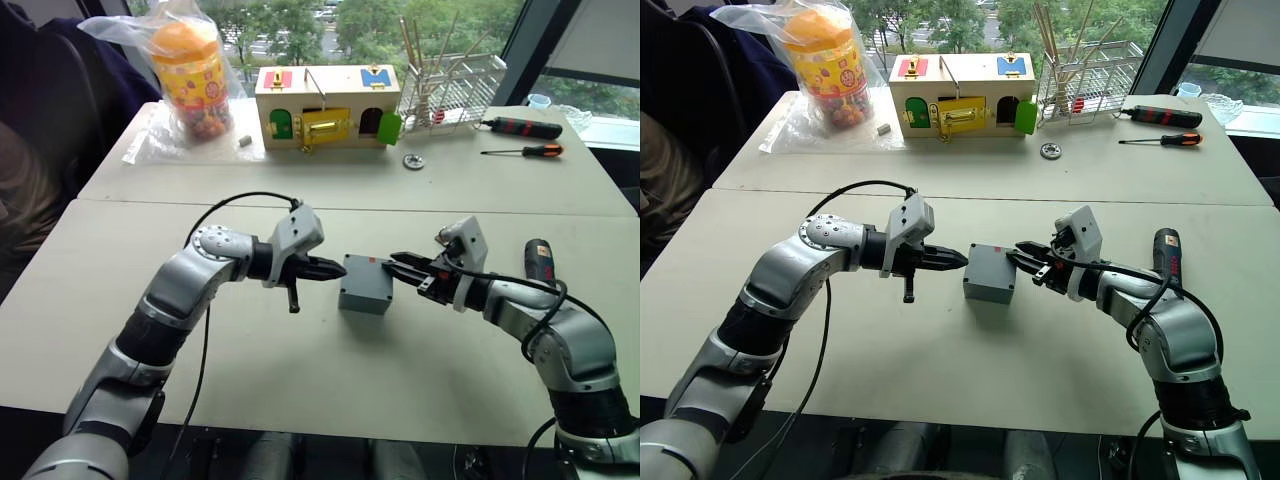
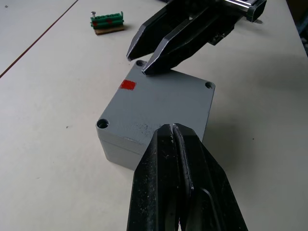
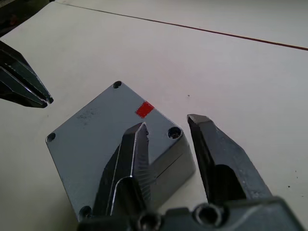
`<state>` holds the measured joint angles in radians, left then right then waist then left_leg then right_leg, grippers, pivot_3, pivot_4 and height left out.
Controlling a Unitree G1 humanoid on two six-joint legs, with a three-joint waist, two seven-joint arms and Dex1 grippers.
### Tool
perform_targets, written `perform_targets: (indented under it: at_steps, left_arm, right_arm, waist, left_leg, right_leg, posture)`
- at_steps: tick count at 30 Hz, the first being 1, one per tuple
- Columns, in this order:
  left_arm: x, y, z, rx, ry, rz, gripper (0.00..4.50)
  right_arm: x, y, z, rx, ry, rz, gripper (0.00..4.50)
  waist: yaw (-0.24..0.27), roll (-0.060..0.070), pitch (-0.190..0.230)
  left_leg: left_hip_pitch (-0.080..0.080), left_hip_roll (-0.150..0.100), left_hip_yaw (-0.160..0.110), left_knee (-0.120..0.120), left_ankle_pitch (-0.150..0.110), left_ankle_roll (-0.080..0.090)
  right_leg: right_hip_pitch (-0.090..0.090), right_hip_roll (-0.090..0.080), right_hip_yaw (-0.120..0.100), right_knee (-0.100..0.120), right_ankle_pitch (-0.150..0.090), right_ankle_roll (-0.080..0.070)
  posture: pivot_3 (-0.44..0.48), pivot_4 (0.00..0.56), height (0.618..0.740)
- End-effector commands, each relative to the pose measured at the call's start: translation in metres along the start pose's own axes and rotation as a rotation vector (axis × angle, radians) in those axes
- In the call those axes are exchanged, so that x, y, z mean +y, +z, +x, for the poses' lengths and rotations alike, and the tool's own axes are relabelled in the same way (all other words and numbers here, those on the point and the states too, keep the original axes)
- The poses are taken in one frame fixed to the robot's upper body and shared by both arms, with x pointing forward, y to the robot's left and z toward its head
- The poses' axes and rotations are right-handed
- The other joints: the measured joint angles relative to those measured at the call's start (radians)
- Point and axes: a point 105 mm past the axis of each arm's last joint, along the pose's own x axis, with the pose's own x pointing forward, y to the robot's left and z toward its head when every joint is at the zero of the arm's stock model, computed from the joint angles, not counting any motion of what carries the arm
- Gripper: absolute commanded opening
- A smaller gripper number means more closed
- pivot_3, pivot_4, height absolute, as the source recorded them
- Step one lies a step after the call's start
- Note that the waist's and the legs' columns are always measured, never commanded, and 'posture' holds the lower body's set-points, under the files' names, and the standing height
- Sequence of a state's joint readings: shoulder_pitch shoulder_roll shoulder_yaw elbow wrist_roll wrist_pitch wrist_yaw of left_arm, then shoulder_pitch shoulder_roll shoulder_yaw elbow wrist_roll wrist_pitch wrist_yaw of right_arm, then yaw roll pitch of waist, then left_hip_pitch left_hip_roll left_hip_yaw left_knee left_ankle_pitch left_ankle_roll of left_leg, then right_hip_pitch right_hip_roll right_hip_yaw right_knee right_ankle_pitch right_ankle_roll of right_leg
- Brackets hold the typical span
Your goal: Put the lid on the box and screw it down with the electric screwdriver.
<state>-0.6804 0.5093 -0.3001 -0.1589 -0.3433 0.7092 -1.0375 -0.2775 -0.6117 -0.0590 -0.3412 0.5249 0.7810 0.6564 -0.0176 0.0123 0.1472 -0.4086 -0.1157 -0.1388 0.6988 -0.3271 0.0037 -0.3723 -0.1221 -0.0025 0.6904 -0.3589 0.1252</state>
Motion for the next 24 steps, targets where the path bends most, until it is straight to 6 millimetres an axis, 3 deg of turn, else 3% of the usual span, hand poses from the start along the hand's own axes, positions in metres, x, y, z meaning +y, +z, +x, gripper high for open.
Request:
perform_targets:
  at_steps: [1,4,8,10,14,20,24]
  left_arm:
    - [0.0,0.013,-0.001,-0.039,0.002,0.038,0.0]
    - [-0.003,0.018,-0.001,-0.062,-0.015,0.045,0.0]
    - [-0.013,0.037,0.001,-0.134,-0.067,0.055,0.0]
    - [-0.019,0.041,0.004,-0.141,-0.099,0.081,0.0]
    - [-0.03,0.048,0.014,-0.166,-0.145,0.133,0.0]
    - [-0.045,0.052,0.03,-0.182,-0.194,0.227,0.0]
    - [-0.055,0.047,0.041,-0.189,-0.222,0.245,0.0]
  right_arm:
    - [0.0,0.014,-0.009,-0.018,-0.004,-0.06,3.29]
    - [-0.013,0.034,-0.025,-0.026,-0.061,-0.095,4.49]
    - [-0.043,0.068,-0.067,-0.019,-0.191,-0.097,4.49]
    - [-0.062,0.074,-0.088,0.034,-0.274,-0.091,4.49]
    - [-0.081,0.078,-0.122,0.202,-0.334,-0.059,4.49]
    - [-0.111,0.042,-0.168,0.55,-0.509,0.233,4.49]
    - [-0.111,0.01,-0.183,0.711,-0.491,0.324,4.49]
  waist:
    - [0.001,0.0,0.0]
    - [0.002,0.0,0.0]
    - [0.005,0.0,0.0]
    - [0.006,0.0,0.0]
    - [0.003,0.0,0.0]
    - [0.003,0.0,0.0]
    - [0.006,0.0,0.0]
  left_leg:
    - [0.0,0.0,0.0,0.0,0.0,0.0]
    - [0.0,0.0,0.0,0.0,0.0,0.0]
    - [0.0,-0.001,0.0,0.0,0.0,0.0]
    - [0.0,0.0,0.0,0.0,0.0,0.0]
    - [0.0,0.0,0.001,0.0,0.0,0.0]
    - [0.0,0.001,0.004,-0.001,0.0,0.001]
    - [0.0,0.002,0.005,-0.001,0.0,0.001]
  right_leg:
    - [0.0,0.0,0.0,0.0,0.0,0.0]
    - [0.0,0.0,0.0,0.0,0.0,0.0]
    - [0.0,-0.001,0.0,0.0,0.0,0.0]
    - [0.001,0.0,0.0,-0.001,0.0,0.0]
    - [0.003,0.0,0.0,-0.004,0.0,0.0]
    - [0.004,0.0,0.0,-0.007,0.0,0.0]
    - [0.003,-0.001,0.0,-0.008,0.0,0.0]
  posture:
    - [0.0,0.15,0.74]
    - [0.0,0.15,0.74]
    - [0.0,0.15,0.74]
    - [0.0,0.15,0.74]
    - [0.0,0.15,0.74]
    - [0.0,0.15,0.74]
    - [0.0,0.15,0.74]
